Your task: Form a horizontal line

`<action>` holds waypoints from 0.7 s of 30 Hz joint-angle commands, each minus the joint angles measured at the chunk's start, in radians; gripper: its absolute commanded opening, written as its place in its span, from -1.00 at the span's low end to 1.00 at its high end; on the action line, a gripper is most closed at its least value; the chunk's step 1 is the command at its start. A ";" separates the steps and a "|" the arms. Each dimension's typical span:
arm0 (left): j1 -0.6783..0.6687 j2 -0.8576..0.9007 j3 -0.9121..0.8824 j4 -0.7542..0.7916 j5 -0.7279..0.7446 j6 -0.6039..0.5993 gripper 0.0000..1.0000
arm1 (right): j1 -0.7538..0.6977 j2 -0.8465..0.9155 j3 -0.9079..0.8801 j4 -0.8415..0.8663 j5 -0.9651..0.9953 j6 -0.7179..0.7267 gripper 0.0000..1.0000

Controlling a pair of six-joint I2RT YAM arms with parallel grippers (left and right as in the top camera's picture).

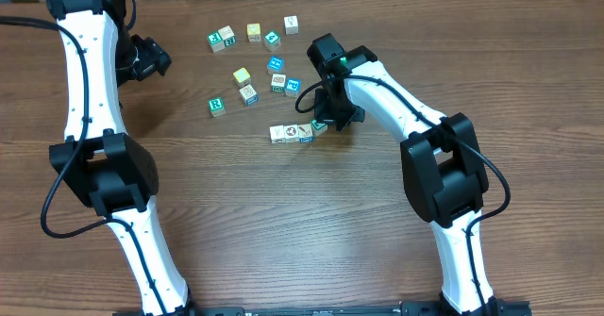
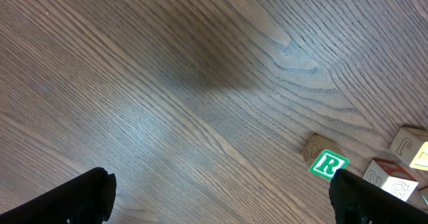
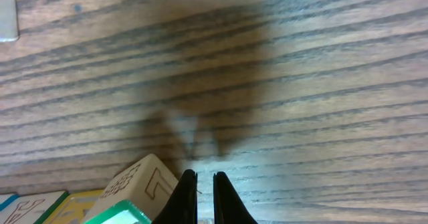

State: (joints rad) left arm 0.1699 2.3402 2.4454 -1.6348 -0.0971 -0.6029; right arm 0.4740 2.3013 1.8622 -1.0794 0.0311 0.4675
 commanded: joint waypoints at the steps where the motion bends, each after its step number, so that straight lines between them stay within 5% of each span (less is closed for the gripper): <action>1: -0.007 -0.006 -0.002 -0.002 -0.002 -0.003 0.99 | 0.003 0.001 -0.003 -0.009 -0.042 0.000 -0.89; 14: -0.007 -0.006 -0.003 -0.002 -0.002 -0.003 1.00 | 0.003 0.001 -0.003 -0.089 -0.048 0.000 -0.84; 21: -0.007 -0.006 -0.002 -0.002 -0.002 -0.003 1.00 | -0.010 0.001 -0.003 0.051 0.078 0.000 -0.85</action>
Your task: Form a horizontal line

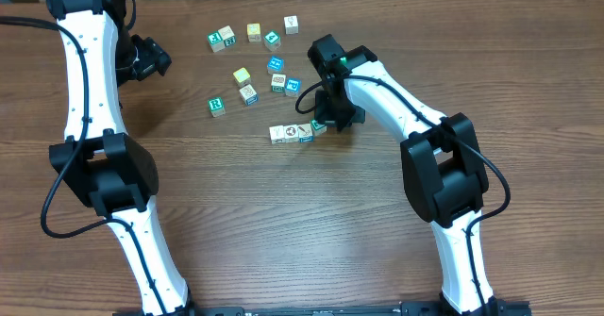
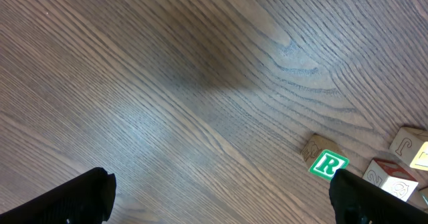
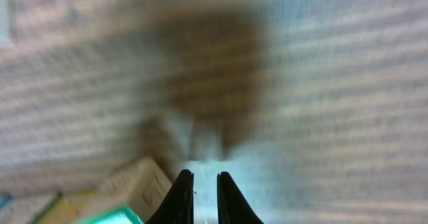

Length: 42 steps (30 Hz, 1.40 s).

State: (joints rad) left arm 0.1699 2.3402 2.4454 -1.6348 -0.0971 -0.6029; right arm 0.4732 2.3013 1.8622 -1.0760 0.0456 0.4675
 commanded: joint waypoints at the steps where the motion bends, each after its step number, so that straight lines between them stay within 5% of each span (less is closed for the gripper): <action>1: -0.007 -0.006 -0.003 -0.002 -0.002 -0.003 1.00 | -0.010 0.001 -0.003 0.067 0.063 0.000 -0.86; 20: -0.007 -0.006 -0.003 -0.002 -0.002 -0.003 0.99 | -0.008 0.001 -0.003 -0.008 -0.135 -0.004 -0.92; 31: -0.007 -0.006 -0.002 -0.002 -0.002 -0.003 0.99 | -0.008 0.001 -0.003 -0.060 -0.064 -0.003 -0.89; 36: -0.007 -0.006 -0.002 -0.002 -0.002 -0.003 1.00 | -0.020 0.001 -0.003 0.095 0.079 -0.005 -0.91; 42: -0.007 -0.006 -0.002 -0.002 -0.002 -0.003 1.00 | -0.023 0.001 -0.003 0.246 0.005 -0.030 -0.93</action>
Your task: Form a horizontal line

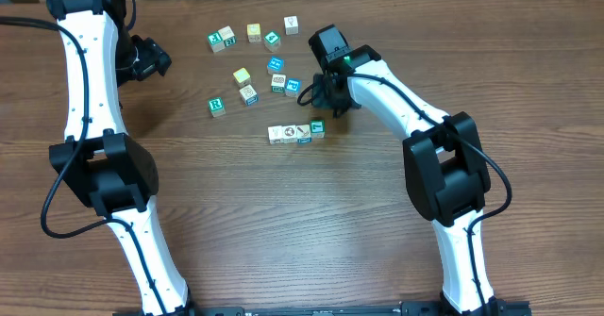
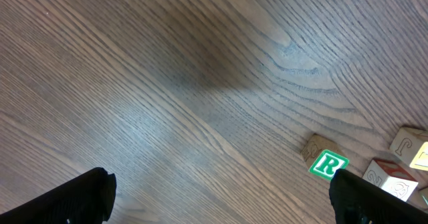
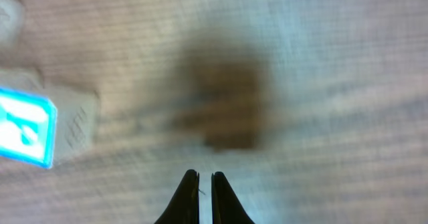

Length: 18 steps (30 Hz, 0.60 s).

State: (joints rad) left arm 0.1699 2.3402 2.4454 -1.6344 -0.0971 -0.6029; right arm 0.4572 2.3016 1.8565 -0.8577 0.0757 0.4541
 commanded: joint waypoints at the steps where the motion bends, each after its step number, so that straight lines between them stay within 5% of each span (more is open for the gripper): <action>1: -0.007 -0.006 -0.003 -0.002 -0.002 -0.003 1.00 | -0.005 0.001 0.003 0.031 -0.043 -0.016 -0.93; 18: -0.007 -0.006 -0.002 -0.002 -0.002 -0.003 1.00 | 0.051 0.001 0.003 -0.085 -0.080 -0.017 -0.93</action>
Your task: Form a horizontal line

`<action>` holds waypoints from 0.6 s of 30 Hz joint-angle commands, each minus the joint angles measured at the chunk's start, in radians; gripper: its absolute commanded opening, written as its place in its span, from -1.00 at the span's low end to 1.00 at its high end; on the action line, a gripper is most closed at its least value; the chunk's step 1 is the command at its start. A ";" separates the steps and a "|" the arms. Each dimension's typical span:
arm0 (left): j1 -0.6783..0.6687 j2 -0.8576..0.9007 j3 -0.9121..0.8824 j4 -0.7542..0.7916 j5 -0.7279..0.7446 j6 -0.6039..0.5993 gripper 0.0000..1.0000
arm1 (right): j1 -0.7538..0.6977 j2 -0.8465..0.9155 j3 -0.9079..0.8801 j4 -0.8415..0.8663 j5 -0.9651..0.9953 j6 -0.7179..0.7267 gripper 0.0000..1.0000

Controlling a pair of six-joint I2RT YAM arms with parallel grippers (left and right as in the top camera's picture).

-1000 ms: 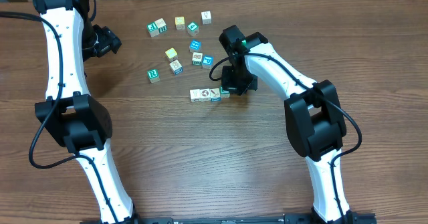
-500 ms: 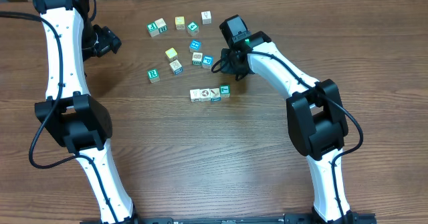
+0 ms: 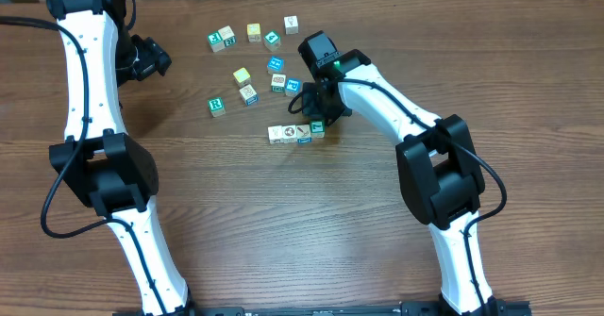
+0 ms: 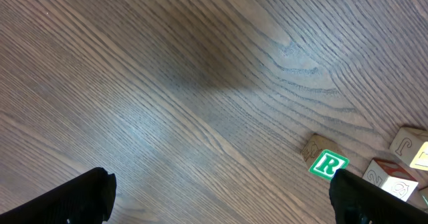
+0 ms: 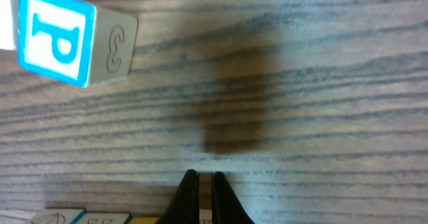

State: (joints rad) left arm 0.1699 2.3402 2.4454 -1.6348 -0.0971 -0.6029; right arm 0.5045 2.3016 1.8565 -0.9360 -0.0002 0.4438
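A short row of lettered blocks (image 3: 296,132) lies left to right at mid-table, with a green-topped block (image 3: 317,127) at its right end. My right gripper (image 3: 315,107) hovers just behind that end, shut and empty (image 5: 200,178). A blue P block (image 5: 57,35) lies ahead of it to the left, also visible from above (image 3: 293,87). The row's top edge peeks in at the bottom of the right wrist view (image 5: 80,217). My left gripper (image 3: 151,59) is far left, open over bare wood (image 4: 221,197), with a green R block (image 4: 328,164) near its right finger.
Several loose blocks lie scattered behind the row: the green R block (image 3: 217,106), a yellow one (image 3: 242,75), blue ones (image 3: 276,64) and a back cluster (image 3: 254,32). The table's far edge runs along the top.
My right gripper has shifted a little left and toward the row, still shut. The P block now shows sharply at the upper left of its wrist view. The blocks and left arm are unchanged.
At first my right gripper was shut and low beside the green-topped block, which sat askew at the row's right end. It stayed there, then was farther back with that block squared against the row. Now it hovers between the P block and the row.
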 commanded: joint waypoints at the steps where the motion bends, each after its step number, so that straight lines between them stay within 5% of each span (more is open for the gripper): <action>1: -0.007 -0.006 -0.002 -0.002 -0.002 -0.003 1.00 | 0.004 0.001 0.003 -0.011 -0.005 -0.006 -0.93; 18: -0.007 -0.006 -0.002 -0.002 -0.002 -0.003 1.00 | 0.007 0.001 0.003 -0.060 -0.005 -0.006 -0.93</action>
State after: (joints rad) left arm 0.1699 2.3402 2.4454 -1.6348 -0.0971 -0.6029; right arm 0.5068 2.3016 1.8565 -0.9962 -0.0013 0.4438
